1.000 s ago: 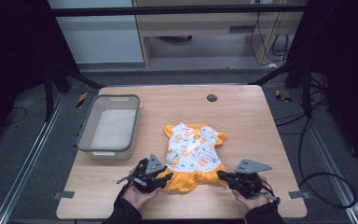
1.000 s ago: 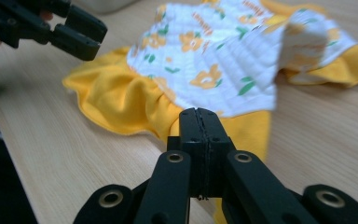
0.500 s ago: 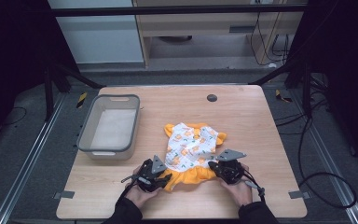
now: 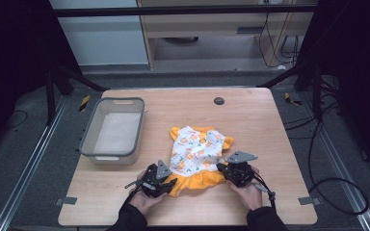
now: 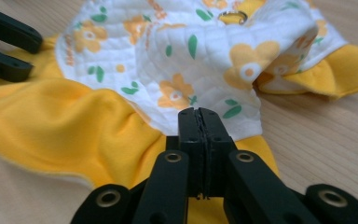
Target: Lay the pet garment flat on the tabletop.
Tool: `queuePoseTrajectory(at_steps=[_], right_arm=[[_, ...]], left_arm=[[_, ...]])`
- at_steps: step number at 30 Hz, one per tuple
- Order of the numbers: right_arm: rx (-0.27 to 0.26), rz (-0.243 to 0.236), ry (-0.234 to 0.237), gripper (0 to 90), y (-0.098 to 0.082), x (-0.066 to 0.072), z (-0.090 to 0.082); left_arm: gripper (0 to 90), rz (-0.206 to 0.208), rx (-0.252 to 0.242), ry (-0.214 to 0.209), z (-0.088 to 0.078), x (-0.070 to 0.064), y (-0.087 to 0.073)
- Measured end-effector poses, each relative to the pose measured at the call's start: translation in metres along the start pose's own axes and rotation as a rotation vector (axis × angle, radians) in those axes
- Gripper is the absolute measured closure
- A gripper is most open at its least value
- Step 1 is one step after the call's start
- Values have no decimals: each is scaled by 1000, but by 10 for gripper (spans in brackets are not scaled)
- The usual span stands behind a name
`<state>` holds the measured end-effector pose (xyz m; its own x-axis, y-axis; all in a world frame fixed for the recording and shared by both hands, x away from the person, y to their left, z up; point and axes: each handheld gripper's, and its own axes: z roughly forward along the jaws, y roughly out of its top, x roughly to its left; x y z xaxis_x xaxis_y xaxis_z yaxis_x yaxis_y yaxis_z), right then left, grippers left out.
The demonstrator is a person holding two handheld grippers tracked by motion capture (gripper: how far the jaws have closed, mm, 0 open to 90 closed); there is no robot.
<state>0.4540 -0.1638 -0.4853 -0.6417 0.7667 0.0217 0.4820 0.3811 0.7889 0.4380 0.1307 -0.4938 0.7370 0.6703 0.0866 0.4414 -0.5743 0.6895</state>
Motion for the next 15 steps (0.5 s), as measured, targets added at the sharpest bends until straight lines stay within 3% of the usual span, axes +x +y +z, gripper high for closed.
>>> queuePoseTrajectory(at_steps=[3, 6, 12, 15], right_arm=[[-2, -1, 12, 900, -3, 3, -9], [66, 7, 15, 900, -12, 2, -6], [113, 3, 29, 900, -17, 2, -8], [139, 12, 63, 900, -23, 1, -18]], left_arm=[[615, -7, 0, -1, 0, 0, 0], [617, -11, 4, -3, -1, -1, -1], [614, 6, 11, -7, -7, -7, -7], [613, 16, 17, -21, -11, -11, -10]])
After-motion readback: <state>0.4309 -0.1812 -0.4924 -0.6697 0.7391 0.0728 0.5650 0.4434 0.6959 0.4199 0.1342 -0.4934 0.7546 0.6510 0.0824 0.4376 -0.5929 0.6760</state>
